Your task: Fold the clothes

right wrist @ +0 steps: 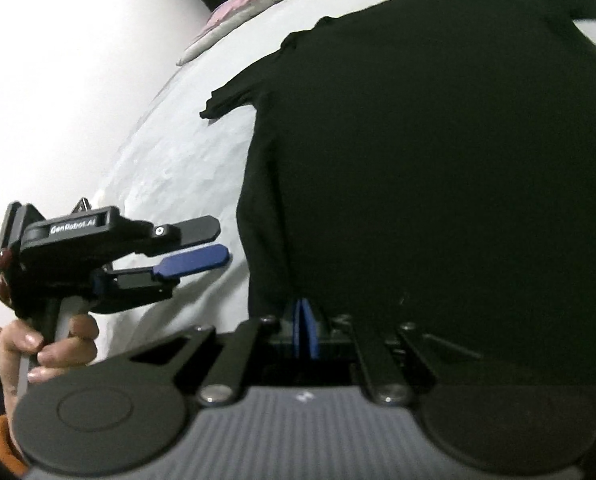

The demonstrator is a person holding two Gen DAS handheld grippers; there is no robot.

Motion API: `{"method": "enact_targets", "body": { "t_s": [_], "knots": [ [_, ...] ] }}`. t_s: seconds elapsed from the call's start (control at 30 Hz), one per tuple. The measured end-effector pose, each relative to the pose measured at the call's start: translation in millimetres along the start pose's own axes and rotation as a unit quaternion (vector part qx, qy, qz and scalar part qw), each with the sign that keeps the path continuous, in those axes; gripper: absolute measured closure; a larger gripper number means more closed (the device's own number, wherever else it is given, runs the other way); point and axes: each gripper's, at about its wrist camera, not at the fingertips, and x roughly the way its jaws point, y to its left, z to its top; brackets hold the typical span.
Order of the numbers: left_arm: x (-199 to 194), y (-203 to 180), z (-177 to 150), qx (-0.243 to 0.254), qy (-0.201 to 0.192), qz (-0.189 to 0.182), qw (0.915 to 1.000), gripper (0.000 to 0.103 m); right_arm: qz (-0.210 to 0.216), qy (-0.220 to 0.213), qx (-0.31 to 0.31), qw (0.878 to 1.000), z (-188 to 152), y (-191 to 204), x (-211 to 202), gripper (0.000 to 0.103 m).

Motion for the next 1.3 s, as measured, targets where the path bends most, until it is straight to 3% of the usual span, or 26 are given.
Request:
{"method": "enact_targets", "body": {
  "t_s": [0.17,0.23,0.37,0.6,0.73,0.83,1.0,1.07,1.1,1.17,1.3],
  "knots": [
    [11.9,-6.6,-3.6,0.013,0.018,0.011,0.9997,0.08,-0.004,-0.004,0.0,1.0,0.0,-1.1,-7.5,0.093],
    [14.8,-9.4,-5.2,0.019,0.019,0.015,0.9995,0.081,-0.005,-0.008,0.0,1.0,-0.6,-0.8,-13.6,0.082],
    [19.0,-16.9,-8.6,0.036,0.021,0.029,0.9987,0.085,-0.001,-0.017,-0.021,1.0,-2.7,11.2,-28.9,0.078],
    [20.6,-19.9,-8.2,0.039,0.025,0.032,0.9984,0.085,0.044,-0.011,-0.108,0.993,-10.8,61.7,-42.4,0.075],
    [19.4,-19.2,-7.9,0.038,0.025,0.031,0.9985,0.085,0.043,0.005,-0.179,0.983,-25.4,88.4,-40.7,0.06],
    [21.3,-21.5,-8.5,0.038,0.025,0.032,0.9985,0.085,0.024,0.029,-0.229,0.973,-44.2,102.7,-37.3,0.061],
    [21.8,-23.0,-8.6,0.038,0.025,0.032,0.9985,0.085,-0.045,0.035,-0.276,0.96,-63.0,103.8,-22.1,0.064],
    [20.5,-23.7,-8.6,0.04,0.024,0.032,0.9984,0.085,-0.073,0.037,-0.293,0.953,-70.3,103.7,-15.9,0.072],
    [19.8,-24.0,-8.6,0.042,0.024,0.032,0.9983,0.085,-0.087,0.038,-0.302,0.949,-73.9,103.7,-12.8,0.085],
    [18.1,-24.9,-8.9,0.044,0.022,0.033,0.9982,0.085,-0.074,0.025,-0.256,0.964,-70.0,89.5,-21.3,0.091],
    [13.9,-26.2,-12.4,0.045,0.025,0.035,0.998,0.085,-0.033,-0.006,-0.137,0.99,-59.0,54.0,-42.6,0.093]
  ]
}}
